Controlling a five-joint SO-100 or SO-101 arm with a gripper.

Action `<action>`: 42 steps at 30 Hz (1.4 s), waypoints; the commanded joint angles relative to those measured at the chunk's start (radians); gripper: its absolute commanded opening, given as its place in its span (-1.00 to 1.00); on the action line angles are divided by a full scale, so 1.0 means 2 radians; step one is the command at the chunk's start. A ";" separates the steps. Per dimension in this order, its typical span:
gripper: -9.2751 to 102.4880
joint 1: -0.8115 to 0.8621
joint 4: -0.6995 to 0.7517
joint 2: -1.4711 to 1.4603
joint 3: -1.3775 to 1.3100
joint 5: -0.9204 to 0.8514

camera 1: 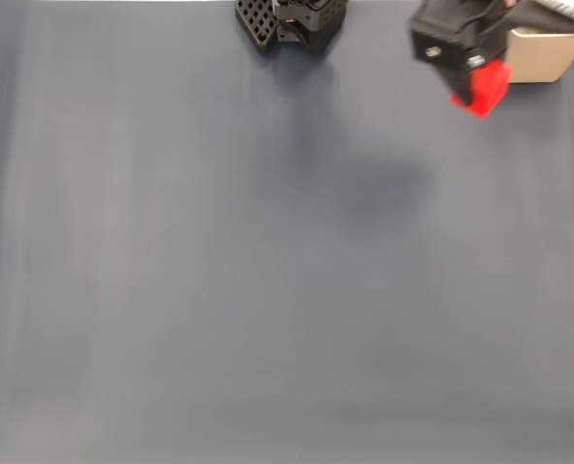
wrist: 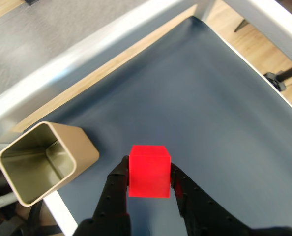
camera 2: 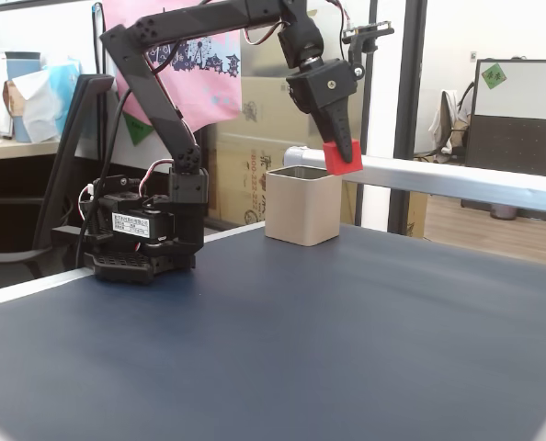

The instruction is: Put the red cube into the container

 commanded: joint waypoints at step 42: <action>-0.82 -0.273 0.008 -0.146 -0.150 0.084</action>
